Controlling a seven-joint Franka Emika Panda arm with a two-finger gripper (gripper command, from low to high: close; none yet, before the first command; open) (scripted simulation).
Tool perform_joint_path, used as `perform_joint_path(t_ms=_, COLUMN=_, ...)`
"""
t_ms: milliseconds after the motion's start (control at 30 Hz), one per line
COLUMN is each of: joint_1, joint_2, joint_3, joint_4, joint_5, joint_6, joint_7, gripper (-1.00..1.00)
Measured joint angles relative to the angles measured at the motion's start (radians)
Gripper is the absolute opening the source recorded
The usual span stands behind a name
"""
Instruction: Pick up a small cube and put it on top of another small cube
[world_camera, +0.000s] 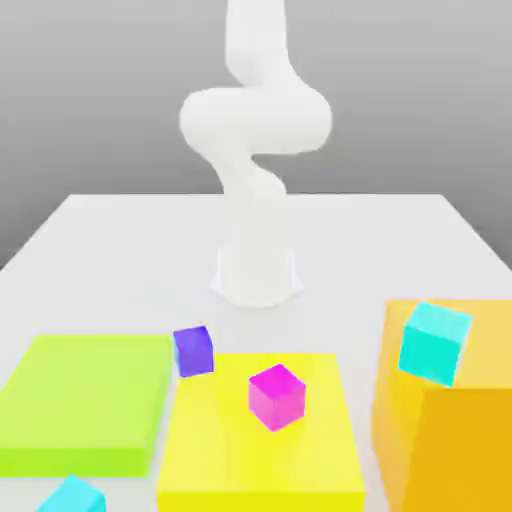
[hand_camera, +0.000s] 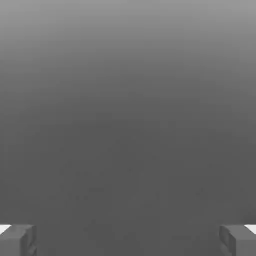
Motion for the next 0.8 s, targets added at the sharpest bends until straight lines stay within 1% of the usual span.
perform_joint_path(t_ms=567, joint_1=-0.076, joint_2=0.622, joint_3=-0.117, joint_4=0.043, joint_5=0.062, joint_6=0.163, joint_7=0.014, gripper=0.00)
perform_joint_path(t_ms=800, joint_1=-0.127, joint_2=0.877, joint_3=-0.141, joint_4=0.061, joint_5=0.103, joint_6=0.228, joint_7=0.009, gripper=0.00)
